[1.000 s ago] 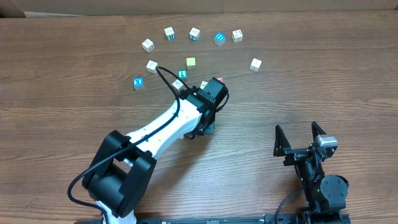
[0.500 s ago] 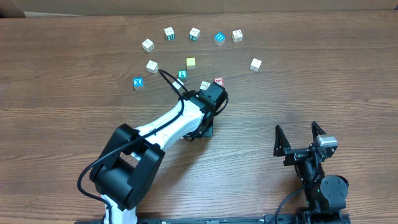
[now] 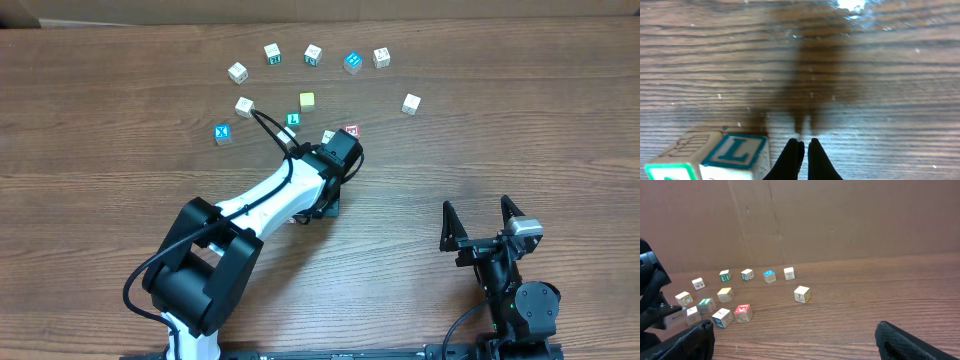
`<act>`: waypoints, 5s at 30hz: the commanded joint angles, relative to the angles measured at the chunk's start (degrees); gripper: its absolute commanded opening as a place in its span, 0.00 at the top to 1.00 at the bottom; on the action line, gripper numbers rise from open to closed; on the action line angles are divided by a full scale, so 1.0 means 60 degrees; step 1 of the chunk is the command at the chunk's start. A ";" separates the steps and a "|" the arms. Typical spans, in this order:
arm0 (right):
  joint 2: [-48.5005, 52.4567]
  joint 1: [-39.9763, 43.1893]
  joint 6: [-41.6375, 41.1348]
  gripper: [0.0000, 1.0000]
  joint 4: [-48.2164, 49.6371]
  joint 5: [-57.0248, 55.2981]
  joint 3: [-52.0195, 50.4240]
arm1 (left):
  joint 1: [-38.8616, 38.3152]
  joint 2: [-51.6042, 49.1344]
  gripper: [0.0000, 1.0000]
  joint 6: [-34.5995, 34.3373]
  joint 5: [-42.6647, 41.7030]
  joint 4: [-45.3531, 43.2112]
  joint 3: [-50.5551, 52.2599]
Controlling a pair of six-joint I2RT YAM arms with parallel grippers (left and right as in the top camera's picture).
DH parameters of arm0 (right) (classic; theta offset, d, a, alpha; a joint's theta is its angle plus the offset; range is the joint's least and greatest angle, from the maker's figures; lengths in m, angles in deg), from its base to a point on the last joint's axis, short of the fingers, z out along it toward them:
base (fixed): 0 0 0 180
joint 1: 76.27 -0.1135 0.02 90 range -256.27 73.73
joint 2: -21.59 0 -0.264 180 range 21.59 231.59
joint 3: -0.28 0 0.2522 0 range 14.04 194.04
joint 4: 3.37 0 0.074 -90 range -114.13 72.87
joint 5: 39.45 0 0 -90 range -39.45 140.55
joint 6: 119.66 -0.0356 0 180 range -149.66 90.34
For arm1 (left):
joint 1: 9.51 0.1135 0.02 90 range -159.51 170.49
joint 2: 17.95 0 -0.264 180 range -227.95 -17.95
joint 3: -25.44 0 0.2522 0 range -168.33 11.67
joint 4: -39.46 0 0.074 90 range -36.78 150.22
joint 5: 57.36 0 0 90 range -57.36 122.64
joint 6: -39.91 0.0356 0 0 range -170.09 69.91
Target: Form a horizontal line
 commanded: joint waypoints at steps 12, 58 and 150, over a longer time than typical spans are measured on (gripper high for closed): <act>-0.0095 -0.0051 0.0073 0.00 0.0058 -0.0011 -0.0091 | 0.0426 -0.0117 0.96 -0.0153 -0.0051 -0.0036 0.0033; -0.0095 -0.0051 0.0073 0.00 0.0058 -0.0011 -0.0091 | 0.1107 -0.0113 0.96 -0.0222 0.0022 0.0459 -0.1472; -0.0095 -0.0051 0.0073 0.00 0.0058 -0.0011 -0.0091 | 0.3093 -0.0117 0.96 0.1202 -0.1694 0.1100 -0.0576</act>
